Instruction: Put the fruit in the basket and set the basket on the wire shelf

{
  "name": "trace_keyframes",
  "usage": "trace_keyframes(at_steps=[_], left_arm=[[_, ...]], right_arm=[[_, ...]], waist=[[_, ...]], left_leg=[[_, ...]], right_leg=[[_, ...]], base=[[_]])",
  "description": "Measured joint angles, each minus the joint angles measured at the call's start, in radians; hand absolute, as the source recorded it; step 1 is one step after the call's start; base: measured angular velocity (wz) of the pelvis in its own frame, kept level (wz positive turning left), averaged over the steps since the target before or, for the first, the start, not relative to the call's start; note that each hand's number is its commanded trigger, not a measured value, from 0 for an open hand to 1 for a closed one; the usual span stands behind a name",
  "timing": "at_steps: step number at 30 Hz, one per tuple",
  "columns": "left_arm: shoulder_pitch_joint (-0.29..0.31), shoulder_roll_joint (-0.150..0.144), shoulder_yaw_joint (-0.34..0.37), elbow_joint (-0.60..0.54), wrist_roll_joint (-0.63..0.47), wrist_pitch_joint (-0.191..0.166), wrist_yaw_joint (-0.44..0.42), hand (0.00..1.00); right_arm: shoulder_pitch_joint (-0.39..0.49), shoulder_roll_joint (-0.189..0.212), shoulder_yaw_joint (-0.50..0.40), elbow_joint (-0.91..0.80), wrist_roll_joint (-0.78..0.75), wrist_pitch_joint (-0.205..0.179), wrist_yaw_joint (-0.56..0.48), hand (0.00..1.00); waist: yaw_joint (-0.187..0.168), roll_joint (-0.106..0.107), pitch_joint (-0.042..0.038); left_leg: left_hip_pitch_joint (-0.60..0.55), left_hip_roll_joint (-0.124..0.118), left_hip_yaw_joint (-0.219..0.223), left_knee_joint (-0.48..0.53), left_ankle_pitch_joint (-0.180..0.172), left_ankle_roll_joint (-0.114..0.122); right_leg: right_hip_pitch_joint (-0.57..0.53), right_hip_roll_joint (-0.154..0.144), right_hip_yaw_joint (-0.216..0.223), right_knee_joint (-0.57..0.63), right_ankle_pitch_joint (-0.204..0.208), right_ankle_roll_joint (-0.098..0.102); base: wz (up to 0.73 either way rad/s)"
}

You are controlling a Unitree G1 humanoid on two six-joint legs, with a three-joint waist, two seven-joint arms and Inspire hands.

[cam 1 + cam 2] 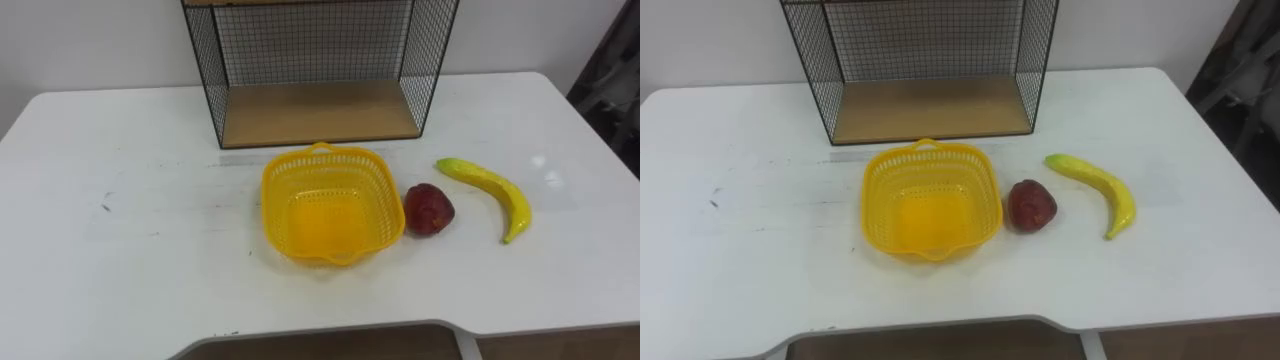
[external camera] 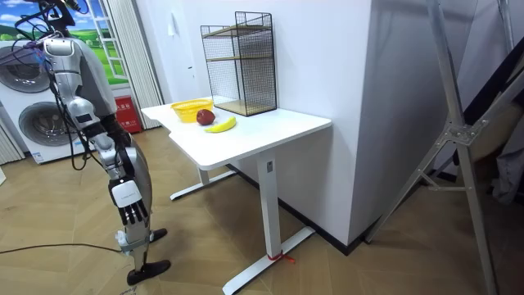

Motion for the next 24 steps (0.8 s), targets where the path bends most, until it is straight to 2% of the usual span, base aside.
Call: trace_keyframes(at_steps=[8, 24], left_arm=[[-0.003, 0.0, -0.01, 0.009, 0.0, 0.001, 0.0, 0.0], [-0.006, 0.0, -0.008, 0.025, 0.0, 0.014, 0.0, 0.0]], right_arm=[[-0.001, 0.001, 0.006, 0.0, -0.038, 0.022, 0.023, 0.0], [-0.017, 0.001, 0.006, 0.01, -0.005, 0.03, 0.031, 0.0]], waist=[[-0.001, -0.001, 0.0], [0.001, -0.003, -0.0001]], left_leg=[[0.0, 0.0, 0.0, 0.001, -0.003, 0.0], [0.002, 0.0, 0.0, 0.001, -0.004, 0.0]], right_leg=[[0.003, 0.0, -0.001, -0.001, -0.002, -0.001], [0.002, 0.0, 0.0, -0.001, -0.002, -0.001]], base=[[0.0], [0.0]])
